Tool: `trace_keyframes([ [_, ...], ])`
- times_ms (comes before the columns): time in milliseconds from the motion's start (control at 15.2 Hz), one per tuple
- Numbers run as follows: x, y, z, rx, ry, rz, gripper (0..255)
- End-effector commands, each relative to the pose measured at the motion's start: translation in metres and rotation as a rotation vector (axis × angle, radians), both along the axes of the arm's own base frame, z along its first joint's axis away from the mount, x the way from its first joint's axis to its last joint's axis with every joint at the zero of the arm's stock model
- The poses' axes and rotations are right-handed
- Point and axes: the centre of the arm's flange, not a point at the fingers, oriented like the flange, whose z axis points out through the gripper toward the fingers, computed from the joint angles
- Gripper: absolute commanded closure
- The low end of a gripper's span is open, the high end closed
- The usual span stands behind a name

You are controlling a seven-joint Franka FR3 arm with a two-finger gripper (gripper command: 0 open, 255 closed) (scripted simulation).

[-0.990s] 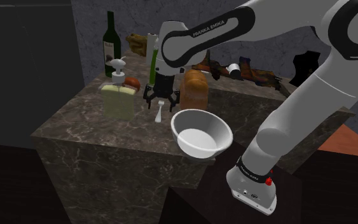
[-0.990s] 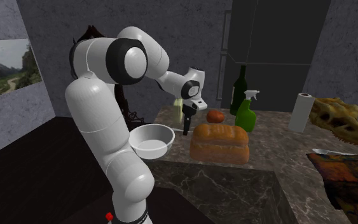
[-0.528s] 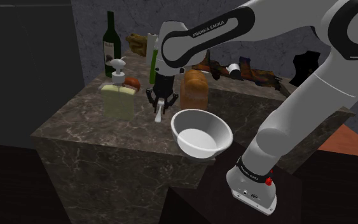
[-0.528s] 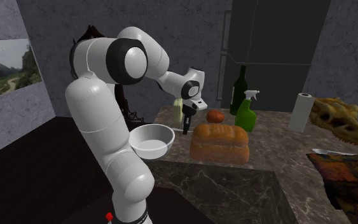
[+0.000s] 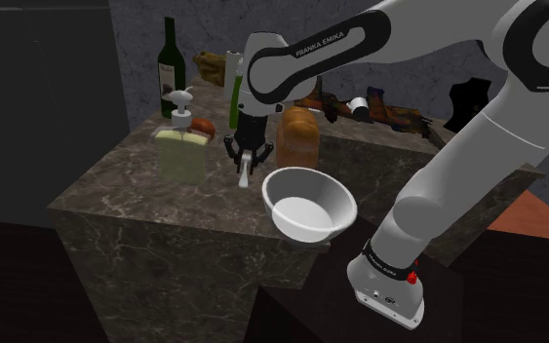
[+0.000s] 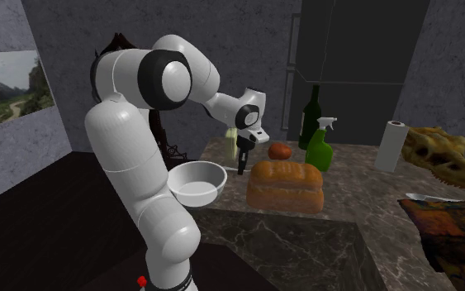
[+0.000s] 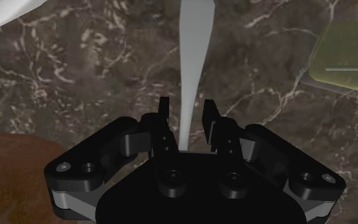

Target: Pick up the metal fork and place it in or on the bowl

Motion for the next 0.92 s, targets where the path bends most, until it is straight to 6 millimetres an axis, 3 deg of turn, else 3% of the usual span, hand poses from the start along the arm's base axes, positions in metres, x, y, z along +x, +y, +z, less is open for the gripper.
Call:
trace_keyframes([
  [0, 0.000, 0.000, 0.005, 0.000, 0.000, 0.000, 255],
  [858, 0.000, 0.000, 0.074, 0.000, 0.000, 0.000, 255],
])
